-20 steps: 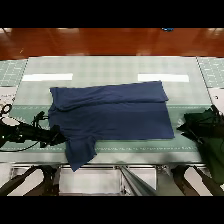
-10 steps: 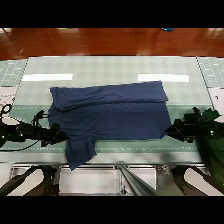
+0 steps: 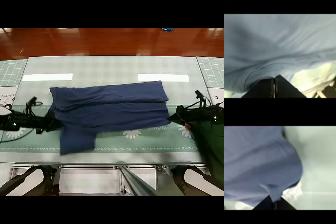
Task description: Fold the shirts.
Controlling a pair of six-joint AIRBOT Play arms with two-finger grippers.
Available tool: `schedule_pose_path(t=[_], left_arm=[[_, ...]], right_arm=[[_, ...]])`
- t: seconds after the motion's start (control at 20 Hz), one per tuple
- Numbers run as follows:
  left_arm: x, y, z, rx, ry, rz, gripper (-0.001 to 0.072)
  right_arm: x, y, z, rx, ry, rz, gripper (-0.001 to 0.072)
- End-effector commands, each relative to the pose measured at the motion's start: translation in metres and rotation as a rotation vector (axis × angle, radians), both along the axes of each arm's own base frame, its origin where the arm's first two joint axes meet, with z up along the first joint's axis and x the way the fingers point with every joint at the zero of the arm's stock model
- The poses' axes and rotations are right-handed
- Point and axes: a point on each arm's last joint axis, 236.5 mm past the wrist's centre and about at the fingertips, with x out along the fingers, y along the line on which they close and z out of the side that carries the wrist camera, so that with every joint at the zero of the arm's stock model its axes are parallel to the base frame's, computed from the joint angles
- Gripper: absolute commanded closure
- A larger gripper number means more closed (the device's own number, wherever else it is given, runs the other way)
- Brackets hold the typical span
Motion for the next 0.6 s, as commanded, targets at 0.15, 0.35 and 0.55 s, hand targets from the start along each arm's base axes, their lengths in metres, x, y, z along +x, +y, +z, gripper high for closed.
schedule_pose_path(t=[0.15,0.35,0.55], left_arm=[[0.088,0.018,0.033,-0.041,-0.111,0.036,0.069],[0.134,0.03,0.027,-0.069,-0.1,0.07,0.069],[0.171,0.036,0.016,-0.071,-0.103,0.063,0.069]], right_arm=[[0.081,0.017,0.025,0.055,-0.123,0.025,0.0688],[0.132,0.012,0.021,0.043,-0.151,0.018,0.0688],[0.169,0.012,0.013,0.078,-0.163,-0.004,0.0688]])
